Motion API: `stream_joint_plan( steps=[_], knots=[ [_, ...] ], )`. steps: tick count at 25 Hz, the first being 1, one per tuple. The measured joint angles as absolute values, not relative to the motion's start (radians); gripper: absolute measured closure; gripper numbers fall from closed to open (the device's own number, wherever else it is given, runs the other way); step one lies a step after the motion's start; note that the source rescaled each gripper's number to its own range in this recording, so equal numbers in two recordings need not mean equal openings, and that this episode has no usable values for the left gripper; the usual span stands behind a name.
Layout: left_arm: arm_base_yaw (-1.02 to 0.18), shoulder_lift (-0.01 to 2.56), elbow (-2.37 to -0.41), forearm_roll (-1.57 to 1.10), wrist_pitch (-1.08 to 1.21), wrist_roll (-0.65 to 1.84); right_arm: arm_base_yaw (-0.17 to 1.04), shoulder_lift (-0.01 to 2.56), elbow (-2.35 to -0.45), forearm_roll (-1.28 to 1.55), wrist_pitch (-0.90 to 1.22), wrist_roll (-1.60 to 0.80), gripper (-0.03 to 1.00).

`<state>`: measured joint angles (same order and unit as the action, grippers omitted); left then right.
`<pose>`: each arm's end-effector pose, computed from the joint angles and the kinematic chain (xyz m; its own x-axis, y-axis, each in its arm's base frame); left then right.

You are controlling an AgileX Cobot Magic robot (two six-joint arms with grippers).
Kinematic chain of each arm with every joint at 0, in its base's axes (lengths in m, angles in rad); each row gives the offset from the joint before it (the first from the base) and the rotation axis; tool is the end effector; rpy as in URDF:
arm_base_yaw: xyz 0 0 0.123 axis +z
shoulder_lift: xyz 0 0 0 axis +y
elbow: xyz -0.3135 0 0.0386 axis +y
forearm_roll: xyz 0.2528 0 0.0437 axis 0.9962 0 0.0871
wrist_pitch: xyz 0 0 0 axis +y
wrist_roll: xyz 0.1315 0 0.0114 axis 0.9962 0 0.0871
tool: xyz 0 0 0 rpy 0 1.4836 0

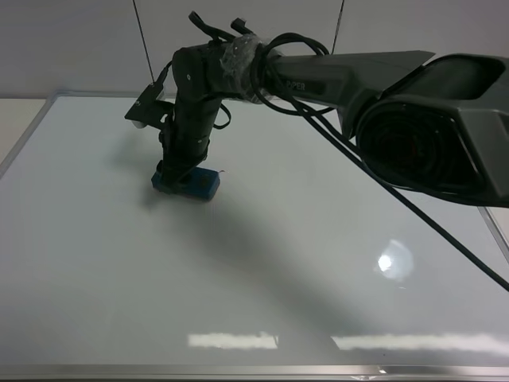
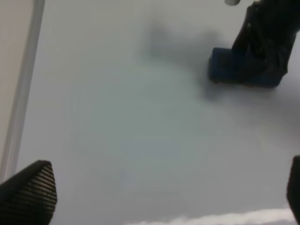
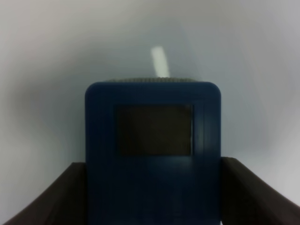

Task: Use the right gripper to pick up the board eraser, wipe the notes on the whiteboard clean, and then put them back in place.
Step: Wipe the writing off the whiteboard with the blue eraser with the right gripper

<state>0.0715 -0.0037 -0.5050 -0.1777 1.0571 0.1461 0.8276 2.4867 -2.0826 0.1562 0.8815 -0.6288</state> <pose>0.0045 -0.0201 0.2644 -0.4331 0.0265 -0.9009 0.0927 0.9956 -0.0153 0.3741 0.4305 0.1023 -0.1588 -0.9132 -0.3752 -0.9743 0.2065 -0.0901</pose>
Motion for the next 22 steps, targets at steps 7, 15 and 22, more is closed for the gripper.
stream_joint_plan(
  steps=[7, 15, 22],
  knots=[
    [0.072, -0.004, -0.505, -0.178, 1.057, 0.146, 0.875, 2.49, -2.084, 0.16, 0.885, -0.636, 0.94],
    [0.072, -0.004, -0.505, -0.178, 1.057, 0.146, 0.895, 2.491, -2.084, 0.167, 0.89, -0.637, 0.94],
    [0.072, -0.004, -0.505, -0.178, 1.057, 0.146, 0.854, 2.492, -2.084, 0.221, 0.896, -0.636, 0.94]
  ],
)
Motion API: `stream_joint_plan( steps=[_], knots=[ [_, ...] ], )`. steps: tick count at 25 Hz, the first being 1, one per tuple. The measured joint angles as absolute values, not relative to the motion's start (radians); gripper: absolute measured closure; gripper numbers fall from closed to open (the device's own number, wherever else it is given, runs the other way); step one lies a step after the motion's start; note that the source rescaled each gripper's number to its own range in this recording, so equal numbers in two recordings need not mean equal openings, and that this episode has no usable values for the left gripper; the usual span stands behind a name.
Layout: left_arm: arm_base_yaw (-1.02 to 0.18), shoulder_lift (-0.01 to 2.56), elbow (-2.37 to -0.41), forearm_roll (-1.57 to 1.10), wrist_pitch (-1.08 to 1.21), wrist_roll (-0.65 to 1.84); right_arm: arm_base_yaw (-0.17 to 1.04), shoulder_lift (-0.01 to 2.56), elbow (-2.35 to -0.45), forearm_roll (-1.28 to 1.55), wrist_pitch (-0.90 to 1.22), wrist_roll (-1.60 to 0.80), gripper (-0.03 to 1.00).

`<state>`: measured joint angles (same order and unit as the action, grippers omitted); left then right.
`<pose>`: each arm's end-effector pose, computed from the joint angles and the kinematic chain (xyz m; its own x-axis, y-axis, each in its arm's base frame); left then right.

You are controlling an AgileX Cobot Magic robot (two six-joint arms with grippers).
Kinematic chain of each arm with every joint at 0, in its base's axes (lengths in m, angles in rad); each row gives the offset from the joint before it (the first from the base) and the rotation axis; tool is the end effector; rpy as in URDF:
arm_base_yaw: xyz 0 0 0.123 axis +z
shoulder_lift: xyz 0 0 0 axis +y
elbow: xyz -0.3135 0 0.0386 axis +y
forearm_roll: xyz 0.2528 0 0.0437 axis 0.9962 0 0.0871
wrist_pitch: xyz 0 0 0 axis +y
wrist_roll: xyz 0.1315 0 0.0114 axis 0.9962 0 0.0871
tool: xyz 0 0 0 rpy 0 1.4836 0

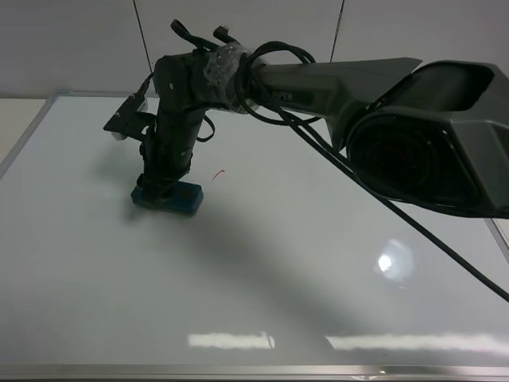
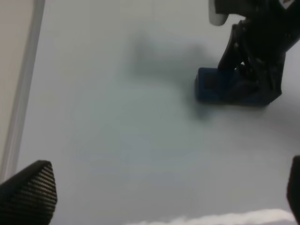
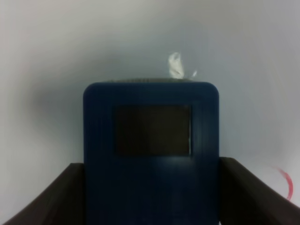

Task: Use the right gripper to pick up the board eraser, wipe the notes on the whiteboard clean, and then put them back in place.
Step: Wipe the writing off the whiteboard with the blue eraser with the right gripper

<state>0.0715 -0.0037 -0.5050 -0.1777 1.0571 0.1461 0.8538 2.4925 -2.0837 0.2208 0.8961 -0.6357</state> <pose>0.0045 -0.0201 0.2644 -0.4331 0.0265 -0.9009 0.0927 0.9956 -0.0153 0.3567 0.4436 0.0999 -0.1669 -0.9055 -0.3900 -0.9807 0.1935 -0.0296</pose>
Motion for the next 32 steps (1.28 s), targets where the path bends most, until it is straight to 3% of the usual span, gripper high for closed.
stream_joint_plan(
  steps=[15, 32],
  knots=[
    [0.072, -0.004, -0.505, -0.178, 1.057, 0.146, 0.7, 2.492, -2.088, 0.24, 0.91, -0.625, 0.94],
    [0.072, -0.004, -0.505, -0.178, 1.057, 0.146, 0.633, 2.492, -2.091, 0.194, 0.909, -0.613, 0.94]
  ],
)
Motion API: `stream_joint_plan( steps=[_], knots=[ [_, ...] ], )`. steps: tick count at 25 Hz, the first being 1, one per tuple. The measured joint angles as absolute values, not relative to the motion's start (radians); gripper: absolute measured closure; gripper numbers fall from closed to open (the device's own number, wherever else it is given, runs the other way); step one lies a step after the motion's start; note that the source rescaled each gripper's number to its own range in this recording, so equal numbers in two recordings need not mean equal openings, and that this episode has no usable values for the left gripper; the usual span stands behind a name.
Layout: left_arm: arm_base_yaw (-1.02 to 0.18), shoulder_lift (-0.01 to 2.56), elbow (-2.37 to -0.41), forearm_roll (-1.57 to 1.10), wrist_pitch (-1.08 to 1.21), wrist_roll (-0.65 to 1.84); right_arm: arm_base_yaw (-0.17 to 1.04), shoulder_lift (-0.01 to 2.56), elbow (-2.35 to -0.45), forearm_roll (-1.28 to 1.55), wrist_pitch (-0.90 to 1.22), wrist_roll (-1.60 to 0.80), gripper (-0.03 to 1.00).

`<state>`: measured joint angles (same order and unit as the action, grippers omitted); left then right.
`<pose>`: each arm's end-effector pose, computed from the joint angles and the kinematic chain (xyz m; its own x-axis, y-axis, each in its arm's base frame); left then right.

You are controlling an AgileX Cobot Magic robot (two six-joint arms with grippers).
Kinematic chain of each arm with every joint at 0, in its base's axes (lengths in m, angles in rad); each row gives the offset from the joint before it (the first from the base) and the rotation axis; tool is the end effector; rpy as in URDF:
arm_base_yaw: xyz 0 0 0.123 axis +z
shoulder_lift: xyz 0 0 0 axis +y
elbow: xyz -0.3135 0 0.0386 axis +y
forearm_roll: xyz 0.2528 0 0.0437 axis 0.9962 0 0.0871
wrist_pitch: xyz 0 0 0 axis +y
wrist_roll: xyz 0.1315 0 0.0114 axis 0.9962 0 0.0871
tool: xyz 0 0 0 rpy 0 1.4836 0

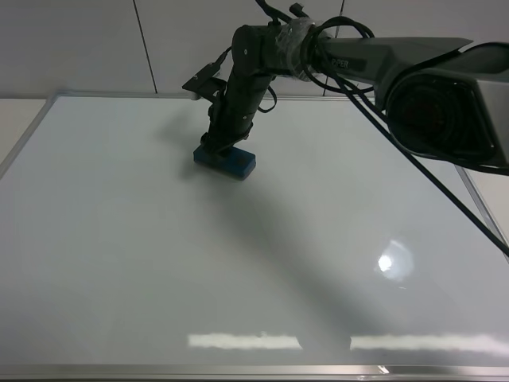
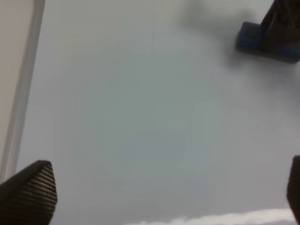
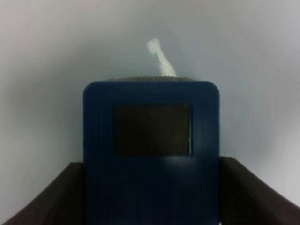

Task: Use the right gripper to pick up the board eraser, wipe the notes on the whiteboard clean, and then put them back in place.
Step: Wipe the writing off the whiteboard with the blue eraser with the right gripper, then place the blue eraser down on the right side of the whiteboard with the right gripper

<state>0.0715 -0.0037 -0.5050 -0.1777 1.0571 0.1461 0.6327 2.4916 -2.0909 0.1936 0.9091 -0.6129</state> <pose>0.0045 -0.0201 0.2644 -0.4331 0.0265 -0.9009 0.0927 0.9956 -0.0153 0.4464 0.3522 0.1014 -0.3686 -0.8504 -0.3754 -0.9101 0.4123 -0.0403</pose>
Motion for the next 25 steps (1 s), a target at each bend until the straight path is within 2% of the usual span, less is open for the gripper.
stream_joint_plan(
  steps=[14, 25],
  knots=[
    [0.072, -0.004, -0.505, -0.178, 1.057, 0.146, 0.634, 2.39, -2.081, 0.072, 1.002, -0.593, 0.94],
    [0.072, -0.004, -0.505, -0.178, 1.057, 0.146, 0.634, 2.294, -2.081, -0.012, 1.083, -0.375, 0.94]
  ],
)
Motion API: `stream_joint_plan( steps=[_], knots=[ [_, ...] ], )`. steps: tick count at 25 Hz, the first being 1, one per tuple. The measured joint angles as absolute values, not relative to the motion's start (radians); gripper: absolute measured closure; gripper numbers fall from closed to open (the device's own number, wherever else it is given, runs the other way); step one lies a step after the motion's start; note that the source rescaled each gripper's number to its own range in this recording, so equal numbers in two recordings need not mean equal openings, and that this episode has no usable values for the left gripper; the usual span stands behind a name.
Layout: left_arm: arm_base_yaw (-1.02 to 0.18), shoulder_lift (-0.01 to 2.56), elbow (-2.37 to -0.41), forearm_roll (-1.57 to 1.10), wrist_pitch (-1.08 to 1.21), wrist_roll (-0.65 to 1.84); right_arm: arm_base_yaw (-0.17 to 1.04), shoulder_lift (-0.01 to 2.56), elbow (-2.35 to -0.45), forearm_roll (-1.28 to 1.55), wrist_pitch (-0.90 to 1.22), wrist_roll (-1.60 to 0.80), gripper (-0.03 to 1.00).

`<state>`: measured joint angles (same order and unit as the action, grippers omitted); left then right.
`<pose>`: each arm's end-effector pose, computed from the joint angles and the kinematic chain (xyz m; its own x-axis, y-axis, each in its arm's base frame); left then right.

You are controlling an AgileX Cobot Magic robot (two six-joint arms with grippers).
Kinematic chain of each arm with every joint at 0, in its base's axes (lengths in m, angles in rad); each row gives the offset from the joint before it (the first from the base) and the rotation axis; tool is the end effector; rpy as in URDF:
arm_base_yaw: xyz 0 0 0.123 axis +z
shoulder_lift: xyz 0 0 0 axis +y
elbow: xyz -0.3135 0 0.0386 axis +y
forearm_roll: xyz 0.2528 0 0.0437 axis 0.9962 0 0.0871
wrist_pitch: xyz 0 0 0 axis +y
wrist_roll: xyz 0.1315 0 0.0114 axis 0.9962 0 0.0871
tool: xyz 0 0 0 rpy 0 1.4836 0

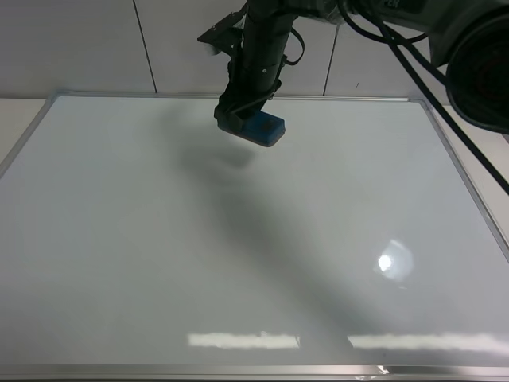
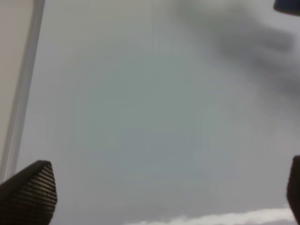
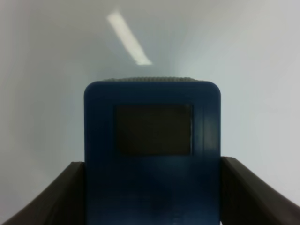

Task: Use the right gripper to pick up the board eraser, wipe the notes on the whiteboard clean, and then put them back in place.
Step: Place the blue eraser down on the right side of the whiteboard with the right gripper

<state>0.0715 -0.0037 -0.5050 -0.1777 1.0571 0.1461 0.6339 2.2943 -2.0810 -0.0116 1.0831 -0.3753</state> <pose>0.0045 -0.0201 0.2644 -0.4331 0.0265 -0.9009 0.0927 0.9956 -0.0153 0.4354 0.3184 0.1981 -0.4806 -0.8145 -0.3249 -0.8272 0.5441 -0.1404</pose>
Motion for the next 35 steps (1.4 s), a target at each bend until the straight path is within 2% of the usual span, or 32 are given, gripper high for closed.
stream_joint_plan(
  steps=[5, 8, 25, 35],
  knots=[
    [0.072, -0.004, -0.505, -0.178, 1.057, 0.146, 0.635, 2.251, -2.058, -0.041, 1.096, -0.284, 0.94],
    [0.072, -0.004, -0.505, -0.178, 1.057, 0.146, 0.636, 2.204, -1.977, -0.043, 1.059, -0.258, 0.94],
    [0.072, -0.004, -0.505, -0.178, 1.057, 0.146, 0.528, 1.854, -1.285, -0.066, 0.658, -0.081, 0.94],
    [0.072, -0.004, -0.505, -0.178, 1.057, 0.146, 0.438, 1.817, -1.06, -0.066, 0.518, -0.021, 0.94]
  ],
)
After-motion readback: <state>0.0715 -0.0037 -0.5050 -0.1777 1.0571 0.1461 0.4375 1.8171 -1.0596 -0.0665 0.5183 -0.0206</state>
